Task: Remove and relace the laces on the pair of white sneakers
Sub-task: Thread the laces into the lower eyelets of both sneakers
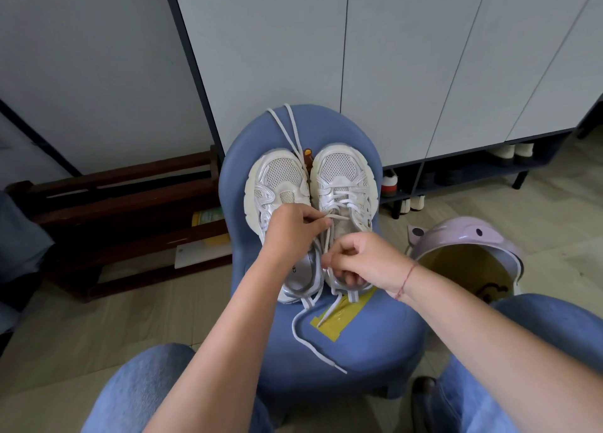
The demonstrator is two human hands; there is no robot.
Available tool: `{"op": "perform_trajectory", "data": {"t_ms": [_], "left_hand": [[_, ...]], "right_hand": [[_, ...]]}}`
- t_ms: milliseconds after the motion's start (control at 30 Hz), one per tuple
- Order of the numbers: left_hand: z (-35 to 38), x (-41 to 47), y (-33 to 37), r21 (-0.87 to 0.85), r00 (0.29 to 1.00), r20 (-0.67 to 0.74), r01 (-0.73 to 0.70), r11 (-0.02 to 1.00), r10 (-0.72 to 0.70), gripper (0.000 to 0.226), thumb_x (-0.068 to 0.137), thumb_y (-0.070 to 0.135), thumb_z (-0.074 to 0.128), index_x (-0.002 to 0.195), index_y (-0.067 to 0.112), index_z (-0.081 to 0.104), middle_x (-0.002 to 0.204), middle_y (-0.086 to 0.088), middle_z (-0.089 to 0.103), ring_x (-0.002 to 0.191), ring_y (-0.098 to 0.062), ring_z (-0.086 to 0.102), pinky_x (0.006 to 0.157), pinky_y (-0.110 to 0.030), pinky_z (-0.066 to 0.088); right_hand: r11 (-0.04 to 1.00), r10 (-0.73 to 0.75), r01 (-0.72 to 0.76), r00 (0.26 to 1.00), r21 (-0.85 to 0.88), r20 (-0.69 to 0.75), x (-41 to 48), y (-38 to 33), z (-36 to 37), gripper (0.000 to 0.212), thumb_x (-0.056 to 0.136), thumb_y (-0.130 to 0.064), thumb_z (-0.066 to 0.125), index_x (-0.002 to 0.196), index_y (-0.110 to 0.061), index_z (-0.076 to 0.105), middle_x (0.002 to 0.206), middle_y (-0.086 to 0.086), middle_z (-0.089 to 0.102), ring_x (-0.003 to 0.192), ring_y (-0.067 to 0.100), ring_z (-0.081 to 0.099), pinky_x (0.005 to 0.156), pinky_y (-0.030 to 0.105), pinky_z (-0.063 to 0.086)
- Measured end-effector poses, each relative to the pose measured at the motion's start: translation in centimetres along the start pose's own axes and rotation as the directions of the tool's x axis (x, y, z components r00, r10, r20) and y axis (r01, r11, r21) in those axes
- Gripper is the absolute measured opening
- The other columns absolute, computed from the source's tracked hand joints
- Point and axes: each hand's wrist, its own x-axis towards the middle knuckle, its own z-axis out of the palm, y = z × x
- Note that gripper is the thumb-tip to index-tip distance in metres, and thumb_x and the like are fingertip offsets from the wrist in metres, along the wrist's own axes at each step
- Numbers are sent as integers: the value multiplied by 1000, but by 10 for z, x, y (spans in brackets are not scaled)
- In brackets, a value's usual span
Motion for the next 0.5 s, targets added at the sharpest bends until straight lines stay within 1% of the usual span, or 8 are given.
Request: {"op": "perform_trajectory", "data": {"t_ms": [67, 100, 133, 167, 233, 300, 400, 500], "left_hand": [[0, 0, 0, 3, 1000, -8, -6, 1000, 6, 16, 88, 24, 74, 98, 12, 77, 64, 5, 61, 54, -5, 49, 51, -9, 38], [0, 0, 0, 3, 1000, -12, -10, 1000, 10, 16, 88, 24, 74, 98, 12, 77, 64, 5, 61, 54, -5, 49, 51, -9, 38], [0, -1, 0, 4, 1000, -16, -14, 1000, 14, 15, 88, 24, 74, 97, 12, 77, 64, 6, 62, 55, -4, 50, 52, -9, 38], [0, -1, 0, 6, 1000, -20, -17, 1000, 18, 15, 88, 24, 74, 96, 12, 77, 64, 7, 61, 55, -4, 50, 52, -9, 38], [0, -2, 0, 10, 1000, -24, -18, 1000, 18, 13, 88, 24, 74, 93, 12, 77, 63, 6, 62, 53, -5, 50, 51, -10, 38], [1, -2, 1, 11, 1000, -29, -13, 1000, 13, 13, 87, 24, 74, 92, 13, 78, 63, 6, 63, 52, -4, 51, 51, -10, 39], [1, -3, 2, 10, 999, -31, -5, 1000, 6, 13, 87, 25, 74, 92, 14, 78, 65, 6, 64, 55, -3, 52, 53, -9, 39], [1, -4, 2, 3, 1000, -26, -3, 1000, 3, 12, 87, 25, 74, 92, 14, 77, 64, 5, 63, 51, -2, 50, 51, -10, 38]], "right_hand": [[1000, -22, 21, 994, -13, -106, 2, 2, 0, 23, 95, -17, 55, 78, -6, 65, 65, 10, 65, 56, 12, 59, 57, 25, 54], [1000, -16, 18, 989, 8, -148, 4, 3, 1, 26, 99, -15, 49, 85, -2, 65, 75, 15, 68, 64, 16, 64, 68, 32, 56], [998, 7, 4, 985, 61, -171, 5, 4, 1, 26, 101, -12, 42, 92, 1, 63, 83, 19, 69, 69, 18, 67, 74, 35, 56], [990, 43, -18, 983, 142, -178, 6, 5, 3, 24, 102, -9, 37, 98, 0, 59, 84, 19, 68, 67, 18, 69, 73, 34, 57], [945, 133, -81, 980, 317, -146, 7, 5, 9, 18, 103, -6, 32, 106, -5, 50, 77, 14, 66, 57, 15, 68, 57, 24, 57], [892, 190, -139, 979, 430, -76, 7, 5, 14, 19, 103, -6, 32, 108, -1, 49, 69, 12, 68, 53, 15, 68, 48, 21, 53], [818, 232, -193, 973, 543, -4, 12, 6, 19, 20, 102, -7, 37, 91, -2, 53, 57, 9, 67, 49, 14, 67, 45, 19, 51], [783, 282, -190, 957, 592, -65, 17, 9, 18, 16, 98, -7, 48, 84, -4, 55, 49, 6, 63, 40, 9, 61, 39, 16, 47]]}}
